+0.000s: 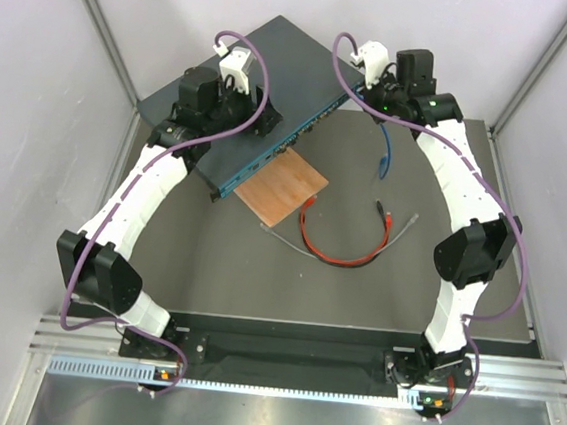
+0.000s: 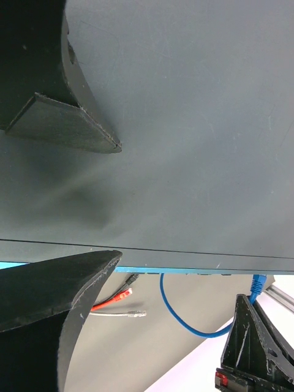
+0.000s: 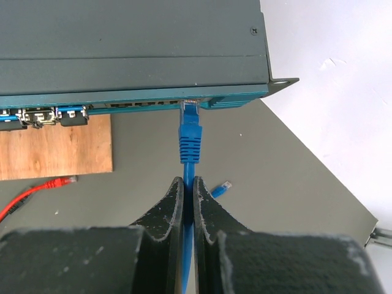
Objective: Insert the plug into the switch port
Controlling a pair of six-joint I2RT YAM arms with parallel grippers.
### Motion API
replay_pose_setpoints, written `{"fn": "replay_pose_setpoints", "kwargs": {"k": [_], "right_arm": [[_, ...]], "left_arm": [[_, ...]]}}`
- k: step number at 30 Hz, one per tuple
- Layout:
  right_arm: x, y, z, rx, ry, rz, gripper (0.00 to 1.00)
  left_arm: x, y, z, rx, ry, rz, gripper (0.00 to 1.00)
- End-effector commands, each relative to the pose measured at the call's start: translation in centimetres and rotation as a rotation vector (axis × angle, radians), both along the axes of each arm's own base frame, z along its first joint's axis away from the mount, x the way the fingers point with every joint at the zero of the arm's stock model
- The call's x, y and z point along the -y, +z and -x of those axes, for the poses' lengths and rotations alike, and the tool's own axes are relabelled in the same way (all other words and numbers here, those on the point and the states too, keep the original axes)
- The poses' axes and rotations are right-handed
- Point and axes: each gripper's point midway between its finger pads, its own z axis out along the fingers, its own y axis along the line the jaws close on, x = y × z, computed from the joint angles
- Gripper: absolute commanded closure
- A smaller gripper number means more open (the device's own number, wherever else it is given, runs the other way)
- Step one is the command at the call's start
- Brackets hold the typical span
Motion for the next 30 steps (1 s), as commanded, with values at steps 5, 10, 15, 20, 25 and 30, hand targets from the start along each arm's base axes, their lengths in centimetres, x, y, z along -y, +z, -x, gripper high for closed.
{"fn": "replay_pose_setpoints", "kwargs": {"k": [5, 10, 15, 20, 25, 30], "right_arm": [[-3.5, 2.9, -1.6, 0.173, 0.096, -0.038, 1.0], [-2.9, 2.5, -1.6, 0.203, 0.085, -0.011, 1.0], [-3.1, 3.0, -2.1, 0.237, 0.094, -0.012, 1.0], [-4.4, 4.6, -2.1, 0.264, 0.13, -0.03, 1.0], [-5.9, 5.2, -2.6, 0.288, 0.144, -0.037, 1.0], [-7.5, 5.3, -2.8, 0.299, 0.164, -0.05, 1.0]], "left_arm": [[-0.5, -0.6, -0.5, -0.013, 0.017, 0.003, 0.3], [-0.6, -0.7, -0.5, -0.015, 0.019, 0.003, 0.3], [-0.4, -0.8, -0.7, -0.019, 0.017, 0.007, 0.3], [-0.4, -0.9, -0.7, -0.023, 0.014, 0.008, 0.3], [-0.3, -1.0, -0.7, -0.026, 0.011, 0.009, 0.3], [-0.6, -1.0, -0.8, -0.027, 0.019, 0.006, 0.3]]}}
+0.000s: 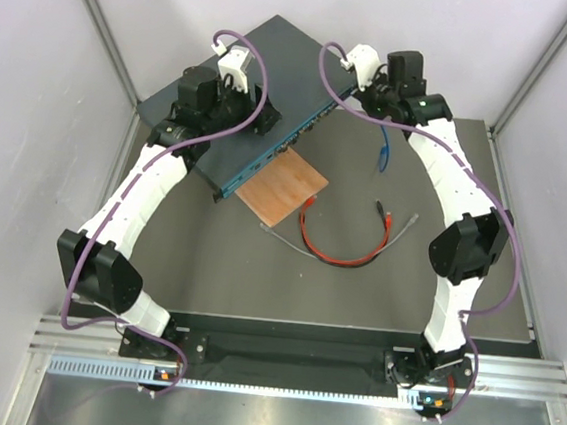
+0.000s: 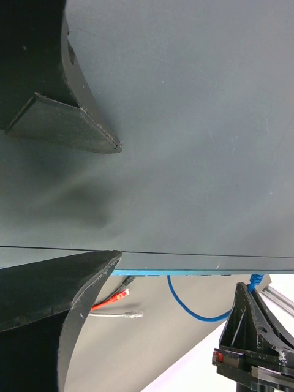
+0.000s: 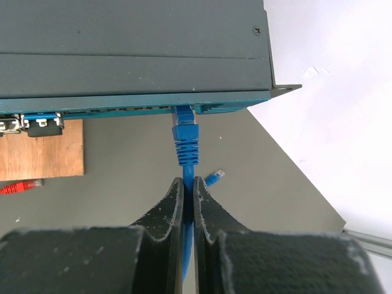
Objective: Insert the plug into the switch port
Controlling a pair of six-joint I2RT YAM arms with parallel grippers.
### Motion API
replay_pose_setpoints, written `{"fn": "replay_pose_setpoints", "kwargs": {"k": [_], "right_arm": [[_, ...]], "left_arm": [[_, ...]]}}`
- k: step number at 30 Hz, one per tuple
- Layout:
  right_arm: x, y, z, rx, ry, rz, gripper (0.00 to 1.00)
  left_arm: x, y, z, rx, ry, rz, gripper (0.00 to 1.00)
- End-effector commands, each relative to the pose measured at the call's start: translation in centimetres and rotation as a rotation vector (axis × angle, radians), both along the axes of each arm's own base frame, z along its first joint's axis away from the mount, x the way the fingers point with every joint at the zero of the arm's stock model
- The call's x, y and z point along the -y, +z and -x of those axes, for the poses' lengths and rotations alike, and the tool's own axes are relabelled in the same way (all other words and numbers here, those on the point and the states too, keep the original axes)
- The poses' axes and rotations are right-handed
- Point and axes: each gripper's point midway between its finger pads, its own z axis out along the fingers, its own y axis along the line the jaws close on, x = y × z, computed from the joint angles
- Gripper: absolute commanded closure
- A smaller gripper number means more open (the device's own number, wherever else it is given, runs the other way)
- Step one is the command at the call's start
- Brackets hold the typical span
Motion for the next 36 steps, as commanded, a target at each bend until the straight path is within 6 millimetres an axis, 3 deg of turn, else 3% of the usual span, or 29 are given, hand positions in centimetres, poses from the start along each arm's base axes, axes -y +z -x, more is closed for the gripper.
{"fn": "replay_pose_setpoints", "kwargs": {"k": [1, 4, 7, 10, 11, 12, 13, 14, 15, 17, 18, 19, 20, 22, 23, 24, 25, 26, 27, 28, 30, 31, 32, 33, 36], "right_arm": [[-7.4, 6.1, -1.0, 0.229, 0.168, -0.132, 1.0], [-7.7, 5.4, -1.1, 0.218, 0.166, -0.129, 1.0], [-7.4, 6.0, -0.9, 0.225, 0.153, -0.131, 1.0], [-6.5, 6.5, -0.1, 0.222, 0.148, -0.13, 0.83], [-5.9, 6.5, 0.0, 0.215, 0.139, -0.135, 0.78], [-5.2, 8.0, 0.9, 0.235, 0.134, -0.148, 0.69], [-4.8, 7.2, 1.3, 0.212, 0.131, -0.147, 0.65], [-3.6, 8.8, 2.1, 0.233, 0.116, -0.161, 0.6], [-3.0, 9.0, 2.5, 0.233, 0.111, -0.164, 0.51], [-1.4, 8.1, 3.4, 0.196, 0.096, -0.166, 0.45], [-0.6, 9.5, 4.7, 0.213, 0.099, -0.18, 0.39], [-0.3, 8.7, 5.4, 0.18, 0.113, -0.187, 0.37], [1.2, 9.3, 6.6, 0.168, 0.096, -0.2, 0.37], [2.2, 7.7, 7.9, 0.097, 0.092, -0.232, 0.35], [4.0, 8.2, 8.8, 0.098, 0.064, -0.246, 0.35], [4.8, 7.4, 9.4, 0.065, 0.048, -0.255, 0.36], [5.3, 4.7, 10.3, -0.014, 0.035, -0.265, 0.36], [6.5, 4.4, 11.1, -0.028, 0.007, -0.273, 0.36], [7.1, 2.7, 11.8, -0.082, -0.011, -0.274, 0.37], [7.6, -0.5, 12.8, -0.16, -0.031, -0.262, 0.37], [8.8, -3.1, 13.8, -0.214, -0.081, -0.251, 0.39], [9.4, -6.1, 14.7, -0.28, -0.122, -0.232, 0.4], [10.1, -7.2, 15.0, -0.304, -0.152, -0.227, 0.42], [10.6, -9.5, 15.7, -0.361, -0.178, -0.218, 0.44], [12.5, -12.8, 16.2, -0.436, -0.266, -0.199, 0.49]], "left_arm": [[-0.4, -0.9, -0.5, -0.026, 0.012, -0.001, 0.3], [-0.5, -1.0, -0.5, -0.029, 0.012, -0.001, 0.3], [-0.7, -0.9, -0.4, -0.027, 0.015, -0.002, 0.3], [-0.7, -0.6, -0.2, -0.027, 0.011, 0.001, 0.3], [-0.8, -0.5, -0.1, -0.024, 0.008, 0.003, 0.3], [-0.8, -0.5, 0.0, -0.026, 0.008, 0.003, 0.3], [-1.0, -0.3, 0.0, -0.023, 0.01, 0.005, 0.3], [-1.0, -0.2, 0.2, -0.022, 0.01, 0.005, 0.3], [-1.1, -0.2, 0.3, -0.024, 0.01, 0.004, 0.3], [-1.2, -0.1, 0.7, -0.026, 0.009, 0.007, 0.3], [-1.2, 0.1, 0.8, -0.021, 0.004, 0.003, 0.3], [-1.4, 0.0, 1.0, -0.024, 0.005, -0.001, 0.29], [-1.5, 0.3, 1.2, -0.016, 0.0, -0.005, 0.29], [-1.6, 0.6, 1.6, -0.009, -0.006, -0.008, 0.29], [-1.5, 0.7, 1.7, -0.003, -0.014, -0.014, 0.28], [-1.5, 0.8, 1.9, 0.0, -0.021, -0.014, 0.28], [-1.4, 0.9, 2.1, 0.003, -0.026, -0.015, 0.28], [-1.5, 1.2, 2.2, 0.013, -0.029, -0.019, 0.28], [-1.5, 1.2, 2.4, 0.014, -0.037, -0.021, 0.28], [-1.5, 1.3, 2.5, 0.02, -0.041, -0.023, 0.28], [-1.4, 1.4, 2.6, 0.028, -0.049, -0.028, 0.28], [-1.4, 1.7, 2.6, 0.037, -0.053, -0.028, 0.28], [-1.3, 1.7, 2.7, 0.041, -0.062, -0.031, 0.28], [-1.2, 1.8, 2.8, 0.044, -0.067, -0.031, 0.28], [-1.0, 1.9, 3.1, 0.05, -0.091, -0.032, 0.28]]}}
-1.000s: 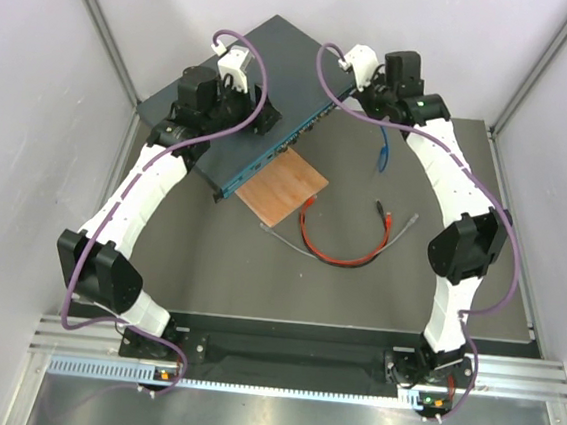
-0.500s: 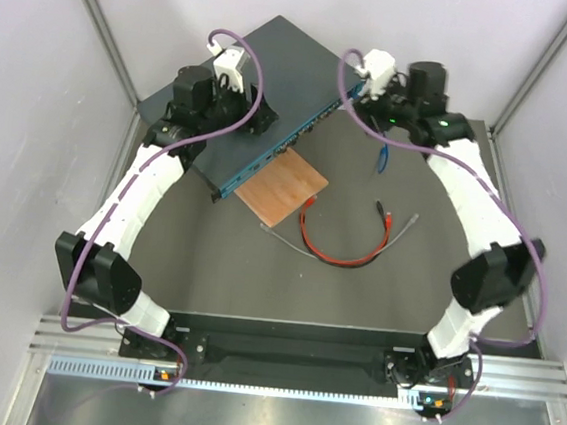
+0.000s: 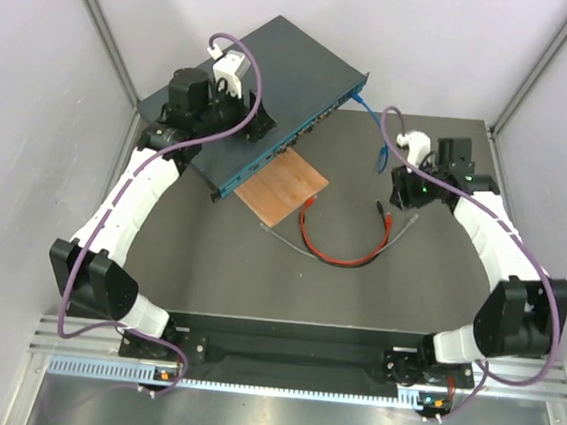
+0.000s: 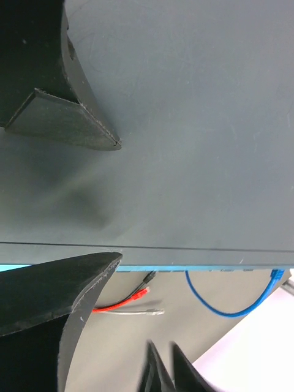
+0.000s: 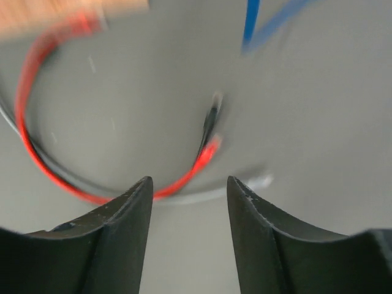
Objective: Insert the plug into the switch port
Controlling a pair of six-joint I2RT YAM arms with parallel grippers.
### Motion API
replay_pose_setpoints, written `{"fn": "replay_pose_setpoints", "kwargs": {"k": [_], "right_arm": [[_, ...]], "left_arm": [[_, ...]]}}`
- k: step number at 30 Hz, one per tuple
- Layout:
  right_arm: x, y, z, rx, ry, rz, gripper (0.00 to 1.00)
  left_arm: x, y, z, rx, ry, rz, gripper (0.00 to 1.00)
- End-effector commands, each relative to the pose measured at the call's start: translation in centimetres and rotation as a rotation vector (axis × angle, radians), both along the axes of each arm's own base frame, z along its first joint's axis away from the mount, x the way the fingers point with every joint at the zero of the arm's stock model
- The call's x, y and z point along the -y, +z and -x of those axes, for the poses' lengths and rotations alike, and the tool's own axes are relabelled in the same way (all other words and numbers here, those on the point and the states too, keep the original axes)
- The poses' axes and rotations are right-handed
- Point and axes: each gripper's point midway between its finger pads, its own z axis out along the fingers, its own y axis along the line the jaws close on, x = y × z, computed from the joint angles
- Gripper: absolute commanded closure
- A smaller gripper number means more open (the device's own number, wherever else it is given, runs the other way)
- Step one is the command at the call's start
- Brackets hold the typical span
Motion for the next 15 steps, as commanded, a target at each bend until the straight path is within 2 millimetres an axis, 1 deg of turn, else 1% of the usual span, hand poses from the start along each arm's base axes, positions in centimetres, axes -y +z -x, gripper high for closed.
{"fn": "replay_pose_setpoints", "kwargs": {"k": [1, 3, 4, 5, 6, 7, 8, 10, 11, 12, 13, 15], "right_arm": [[3.0, -3.3, 0.5, -0.108, -0.139, 0.01, 0.51], [4.4, -4.8, 0.6, -0.159, -0.2, 0.008, 0.53], [5.0, -5.2, 0.7, -0.181, -0.232, -0.012, 0.53], [6.5, -5.7, 0.7, -0.204, -0.285, -0.023, 0.53], [7.1, -6.1, 0.9, -0.216, -0.313, -0.031, 0.52], [8.2, -6.4, 1.0, -0.232, -0.373, -0.051, 0.51], [8.6, -7.1, 1.0, -0.253, -0.404, -0.061, 0.51], [9.4, -8.1, 1.0, -0.293, -0.478, -0.102, 0.51], [9.5, -9.0, 1.0, -0.325, -0.497, -0.118, 0.51], [9.1, -9.4, 1.0, -0.344, -0.495, -0.161, 0.51], [9.2, -9.8, 1.0, -0.368, -0.532, -0.204, 0.5], [8.6, -11.0, 0.8, -0.391, -0.526, -0.246, 0.48]], "left_arm": [[0.0, 2.0, 1.4, 0.062, -0.046, 0.001, 0.28], [0.0, 2.0, 1.4, 0.062, -0.046, 0.001, 0.28], [0.0, 1.9, 1.5, 0.061, -0.045, -0.001, 0.28], [0.0, 1.8, 1.5, 0.06, -0.045, -0.001, 0.28], [0.0, 1.8, 1.5, 0.06, -0.045, -0.002, 0.28], [-0.1, 1.6, 1.4, 0.057, -0.041, -0.003, 0.28], [-0.1, 1.6, 1.5, 0.056, -0.042, -0.004, 0.28], [-0.1, 1.5, 1.3, 0.055, -0.039, -0.003, 0.28], [0.0, 1.4, 1.2, 0.053, -0.037, -0.002, 0.28], [0.0, 1.5, 1.2, 0.054, -0.037, 0.002, 0.28], [0.0, 1.5, 1.1, 0.057, -0.037, 0.003, 0.28], [0.1, 1.8, 1.1, 0.064, -0.039, 0.01, 0.28]]}}
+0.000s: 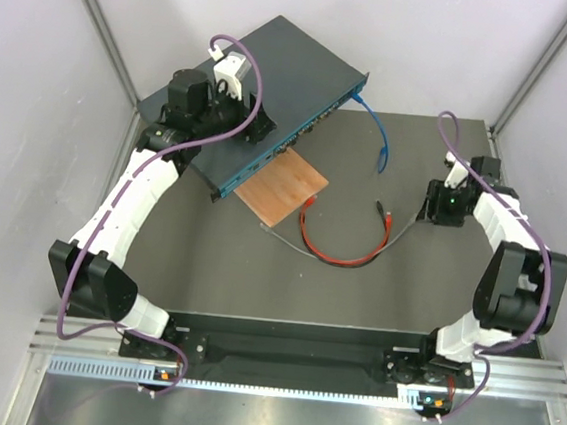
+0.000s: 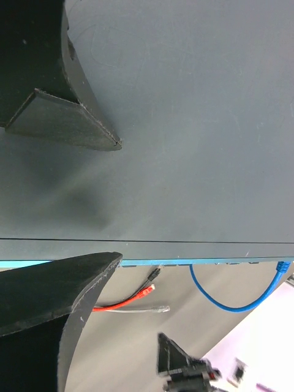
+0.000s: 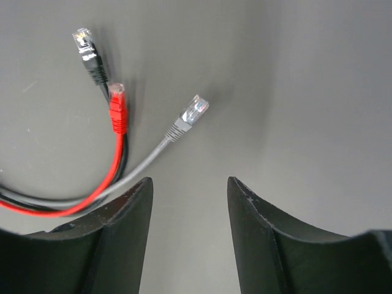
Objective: Insert the plug into the switch port
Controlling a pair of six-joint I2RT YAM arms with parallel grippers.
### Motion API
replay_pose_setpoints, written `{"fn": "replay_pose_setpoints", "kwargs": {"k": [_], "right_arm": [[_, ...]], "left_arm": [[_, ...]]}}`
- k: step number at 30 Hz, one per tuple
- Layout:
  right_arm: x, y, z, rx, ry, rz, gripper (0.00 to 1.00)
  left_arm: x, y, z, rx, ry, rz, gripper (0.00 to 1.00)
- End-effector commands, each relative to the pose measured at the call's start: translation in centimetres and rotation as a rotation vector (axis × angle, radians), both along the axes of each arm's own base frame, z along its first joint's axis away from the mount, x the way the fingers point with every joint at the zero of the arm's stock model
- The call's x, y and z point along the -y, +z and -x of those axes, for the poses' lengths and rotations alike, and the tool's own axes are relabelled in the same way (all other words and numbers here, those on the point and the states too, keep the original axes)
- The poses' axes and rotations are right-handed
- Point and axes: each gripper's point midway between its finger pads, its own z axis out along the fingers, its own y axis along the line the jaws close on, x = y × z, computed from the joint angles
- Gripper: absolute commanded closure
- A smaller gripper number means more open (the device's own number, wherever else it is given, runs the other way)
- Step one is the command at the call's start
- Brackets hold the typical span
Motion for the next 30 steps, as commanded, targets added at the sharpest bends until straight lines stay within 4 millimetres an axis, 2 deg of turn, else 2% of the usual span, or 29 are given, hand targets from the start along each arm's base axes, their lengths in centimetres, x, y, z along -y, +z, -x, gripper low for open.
{"fn": "replay_pose_setpoints", "kwargs": {"k": [1, 5, 7, 10, 13, 16, 18, 20, 21, 24, 25, 27, 29, 30], "right_arm": [[-1.8, -1.4, -0.6, -0.026, -0.087, -0.165, 0.48], [-2.6, -3.8, -0.6, -0.062, -0.123, -0.236, 0.48], [-3.1, -4.3, -1.0, -0.061, -0.127, -0.265, 0.49], [-4.0, -5.6, -1.0, -0.099, -0.14, -0.332, 0.55], [-4.2, -6.1, -1.4, -0.097, -0.146, -0.353, 0.63], [-4.4, -5.8, -1.8, -0.076, -0.133, -0.367, 0.78], [-4.6, -5.3, -1.9, -0.066, -0.119, -0.379, 0.92], [-4.9, -4.0, -1.9, -0.046, -0.101, -0.389, 1.0], [-5.1, -3.3, -1.9, -0.03, -0.076, -0.401, 1.0], [-5.9, 0.4, -1.6, 0.059, 0.004, -0.423, 1.0], [-6.2, 2.6, -1.4, 0.119, 0.04, -0.419, 1.0], [-6.7, 5.0, -0.9, 0.171, 0.113, -0.41, 1.0], [-6.9, 8.4, -0.9, 0.246, 0.175, -0.373, 1.0], [-6.9, 9.1, -0.7, 0.27, 0.22, -0.341, 1.0]], "left_arm": [[-0.2, 1.9, 0.5, 0.062, -0.007, 0.019, 0.28], [-0.1, 2.0, 0.4, 0.062, -0.008, 0.023, 0.28], [-0.2, 1.9, 0.4, 0.058, -0.001, 0.025, 0.28], [-0.1, 1.7, 0.3, 0.053, -0.001, 0.03, 0.28], [-0.1, 1.6, 0.2, 0.049, 0.003, 0.03, 0.28], [-0.1, 1.5, 0.2, 0.048, 0.005, 0.033, 0.28], [-0.1, 1.5, 0.0, 0.047, 0.008, 0.036, 0.28], [0.0, 1.6, 0.0, 0.044, 0.004, 0.042, 0.28], [0.0, 1.9, 0.1, 0.048, 0.003, 0.045, 0.28], [0.0, 2.4, 0.3, 0.062, -0.001, 0.046, 0.29], [0.0, 2.4, 0.3, 0.067, -0.003, 0.04, 0.28], [-0.1, 2.6, 0.6, 0.074, -0.008, 0.037, 0.28], [-0.1, 2.7, 0.6, 0.08, -0.012, 0.032, 0.28], [-0.1, 2.7, 0.7, 0.08, -0.014, 0.03, 0.28]]}}
